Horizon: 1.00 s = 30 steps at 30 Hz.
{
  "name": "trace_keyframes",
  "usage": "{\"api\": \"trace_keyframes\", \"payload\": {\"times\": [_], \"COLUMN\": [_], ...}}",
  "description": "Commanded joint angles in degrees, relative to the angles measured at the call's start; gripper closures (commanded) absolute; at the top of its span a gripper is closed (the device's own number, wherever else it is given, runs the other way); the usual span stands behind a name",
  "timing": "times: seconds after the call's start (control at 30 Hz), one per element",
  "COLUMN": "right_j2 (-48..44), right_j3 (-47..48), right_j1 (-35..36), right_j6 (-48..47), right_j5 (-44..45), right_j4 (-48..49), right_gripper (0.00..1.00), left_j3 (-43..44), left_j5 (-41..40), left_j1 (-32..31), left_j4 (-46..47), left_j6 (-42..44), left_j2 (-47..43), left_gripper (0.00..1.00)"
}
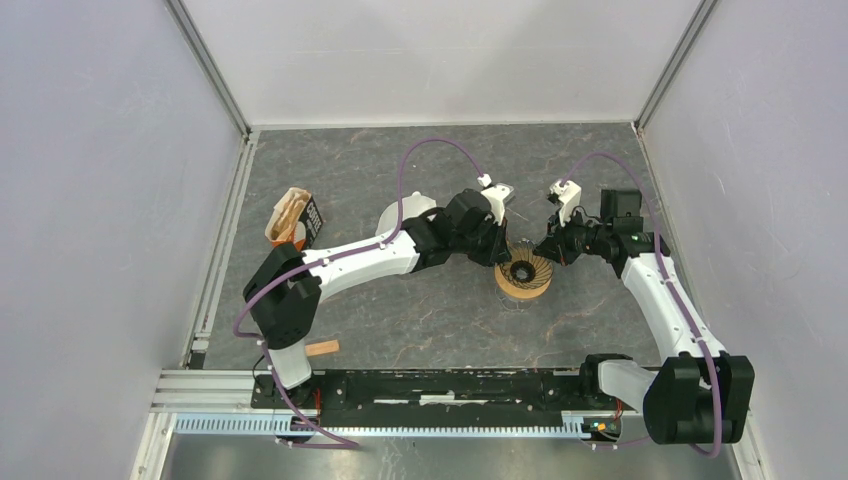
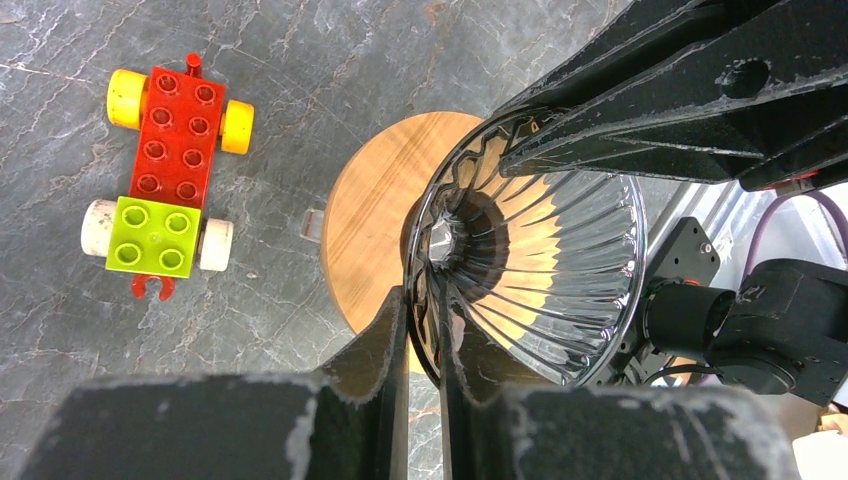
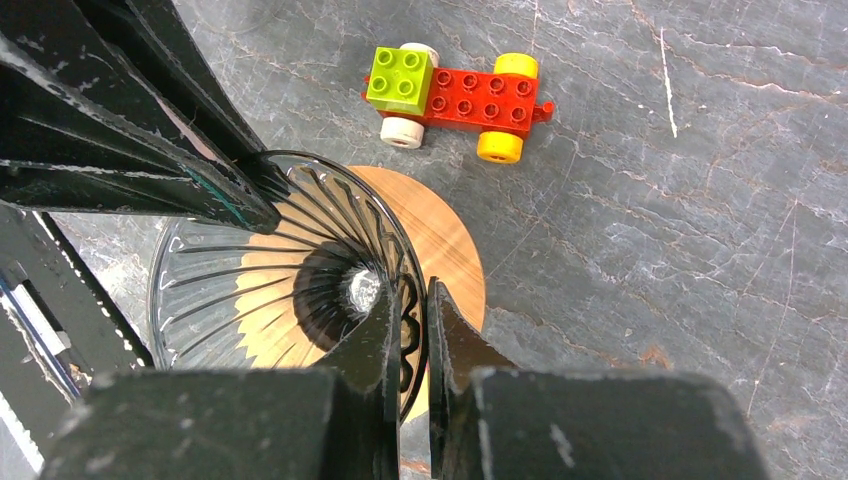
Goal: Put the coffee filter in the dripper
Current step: Place the coffee dripper in the dripper holder.
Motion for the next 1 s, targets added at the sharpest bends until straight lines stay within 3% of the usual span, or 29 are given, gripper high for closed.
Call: {"api": "trace_keyframes", "payload": {"times": [0.0,0.33,0.97], "right_j2": [5.03,4.39,3.85], "right_j3": [-2.88,0.51,7.46], "right_j1": [2.39,2.39,2.26], "right_j6": [-7.16,-6.92,-5.84], "right_j5": [6.81,7.01,8.36], "right_j4": [-4.63,-6.13,-9.01], "right_gripper": [0.97,0.85,0.67], "left_j3": [-2.74,1.35,6.67], "left_j5": [0.79,1.04,0.65], "left_j1": [-3.94,-3.57,-2.1], "left_j4": [-9.16,-11.59,-14.07], "left_j6": [6.94,8.62,9.76], "left_j2": [5.5,4.0,2.91], "left_gripper": [0.98,0.97,0.62]}}
